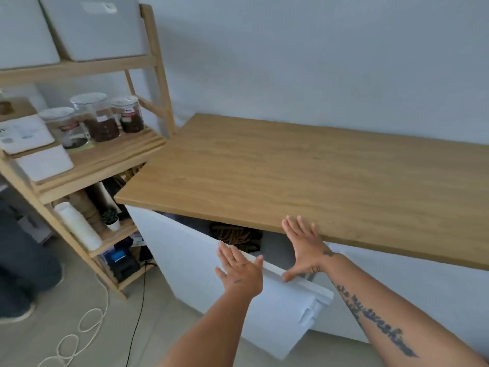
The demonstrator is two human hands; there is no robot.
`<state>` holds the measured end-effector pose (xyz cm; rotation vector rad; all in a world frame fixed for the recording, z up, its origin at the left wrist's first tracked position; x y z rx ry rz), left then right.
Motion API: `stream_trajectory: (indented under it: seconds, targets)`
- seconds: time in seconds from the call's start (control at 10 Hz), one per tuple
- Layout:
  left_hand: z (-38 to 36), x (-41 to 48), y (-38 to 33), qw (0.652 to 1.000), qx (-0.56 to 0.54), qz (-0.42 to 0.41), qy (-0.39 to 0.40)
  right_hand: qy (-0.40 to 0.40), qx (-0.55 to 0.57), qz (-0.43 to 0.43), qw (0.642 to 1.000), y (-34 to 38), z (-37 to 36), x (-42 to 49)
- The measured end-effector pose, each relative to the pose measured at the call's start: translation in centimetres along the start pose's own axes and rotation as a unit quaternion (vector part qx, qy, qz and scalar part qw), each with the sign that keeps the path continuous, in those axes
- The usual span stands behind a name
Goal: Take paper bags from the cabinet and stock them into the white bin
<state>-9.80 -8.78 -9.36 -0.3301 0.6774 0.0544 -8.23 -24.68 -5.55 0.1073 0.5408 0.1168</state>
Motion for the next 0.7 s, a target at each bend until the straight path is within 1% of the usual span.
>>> stream_trajectory:
  seconds: [0.1,0.2,0.3,0.4,0.5,0.6,0.7]
  targets:
    - [0.5,0.9,0.0,0.997,0.07,-0.032,-0.013,-0.045,-0.02,-0.015,0.999,0.0,-0.3,0.0]
    - [1.5,1.7,0.3,0.982,0.17,-0.074,-0.044,-0.09,0.006,-0.033,0.995,0.2,-0.2,-0.2]
    - [2.4,2.3,0.6,0.967,0.223,-0.115,-0.055,-0.131,0.013,-0.046,0.99,0.4,0.1,-0.1]
    - [4.1,2.4,0.3,0.951,0.242,-0.172,-0.092,-0.174,0.032,-0.056,0.983,0.1,0.0,0.2]
    - [6.6,3.0,-0.8,0.936,0.255,-0.216,-0.113,-0.229,0.014,-0.059,0.971,-0.1,0.2,0.5]
    - [8.1,4.5,-1.4,0.926,0.277,-0.232,-0.108,-0.258,-0.048,-0.108,0.959,-0.3,0.1,1.0]
    - [8.8,5.6,-2.0,0.914,0.308,-0.248,-0.087,-0.289,-0.043,-0.077,0.953,-0.2,0.2,1.6]
Point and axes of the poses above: each hand's wrist, its own x-axis towards the middle knuckle, its own z-axis out of the back of the hand, y = z × x, the point moved 8 cm from there along x, towards the middle knuckle, and after that the axes turned 11 degrees about y, right-handed, at the moved point
